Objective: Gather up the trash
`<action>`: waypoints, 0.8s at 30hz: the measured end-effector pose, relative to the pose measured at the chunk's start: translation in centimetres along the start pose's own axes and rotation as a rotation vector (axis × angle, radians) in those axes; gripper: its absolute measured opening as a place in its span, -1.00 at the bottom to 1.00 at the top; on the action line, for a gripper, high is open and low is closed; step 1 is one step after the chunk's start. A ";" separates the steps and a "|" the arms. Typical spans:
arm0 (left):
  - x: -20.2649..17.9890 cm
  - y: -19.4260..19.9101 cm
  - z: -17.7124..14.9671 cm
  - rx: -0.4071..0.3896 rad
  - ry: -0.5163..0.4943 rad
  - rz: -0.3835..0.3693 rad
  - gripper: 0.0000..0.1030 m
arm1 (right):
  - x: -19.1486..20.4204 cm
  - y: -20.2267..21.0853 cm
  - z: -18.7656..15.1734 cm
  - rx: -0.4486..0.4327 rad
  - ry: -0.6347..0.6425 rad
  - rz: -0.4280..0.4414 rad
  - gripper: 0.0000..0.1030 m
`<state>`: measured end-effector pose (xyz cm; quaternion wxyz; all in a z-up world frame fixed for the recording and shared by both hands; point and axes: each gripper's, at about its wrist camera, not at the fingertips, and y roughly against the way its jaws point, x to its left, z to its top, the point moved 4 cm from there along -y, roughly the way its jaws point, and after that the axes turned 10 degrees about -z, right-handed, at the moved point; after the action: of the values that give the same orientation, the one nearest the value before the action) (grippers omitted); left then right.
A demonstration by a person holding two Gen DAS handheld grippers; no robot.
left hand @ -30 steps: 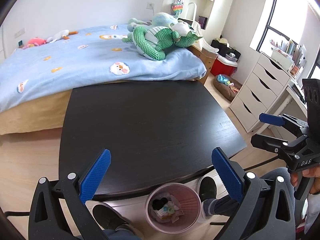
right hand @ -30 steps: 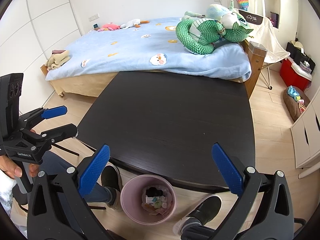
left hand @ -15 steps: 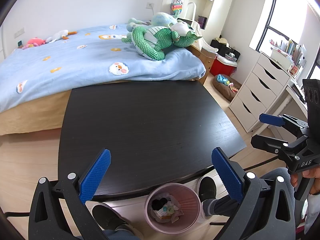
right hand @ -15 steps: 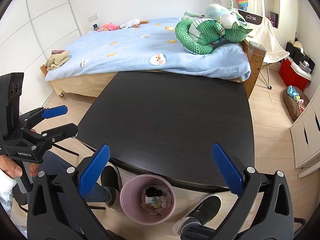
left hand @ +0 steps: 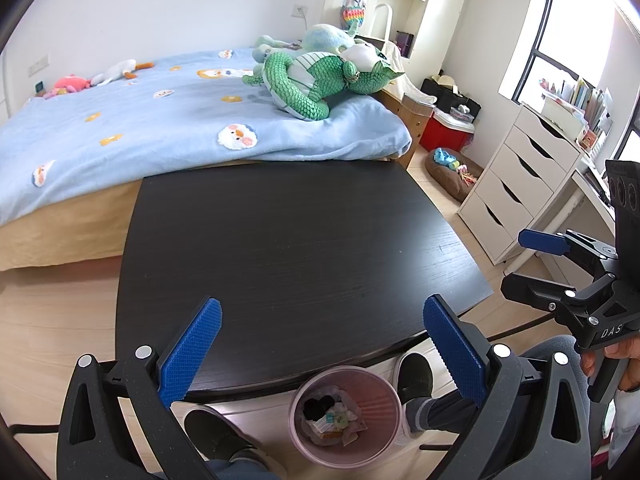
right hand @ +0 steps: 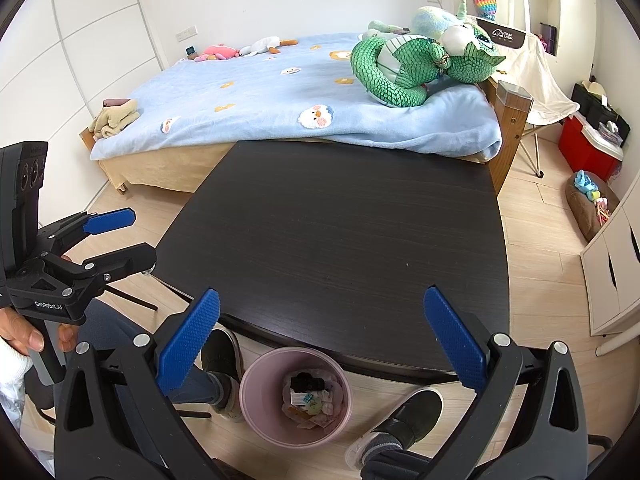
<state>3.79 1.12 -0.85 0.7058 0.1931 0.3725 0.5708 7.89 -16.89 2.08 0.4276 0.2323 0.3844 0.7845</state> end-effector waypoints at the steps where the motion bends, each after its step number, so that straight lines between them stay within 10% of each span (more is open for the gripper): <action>1: 0.0 0.0 0.0 0.000 0.000 0.000 0.88 | 0.0 0.0 -0.1 0.000 0.000 0.000 0.94; 24: -0.5 -0.2 0.4 -0.001 -0.011 -0.004 0.88 | -0.2 0.0 -0.1 -0.004 0.003 -0.006 0.94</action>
<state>4.14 0.69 -0.59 0.7091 0.1953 0.3687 0.5684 7.90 -17.14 2.01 0.4301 0.2291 0.3840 0.7843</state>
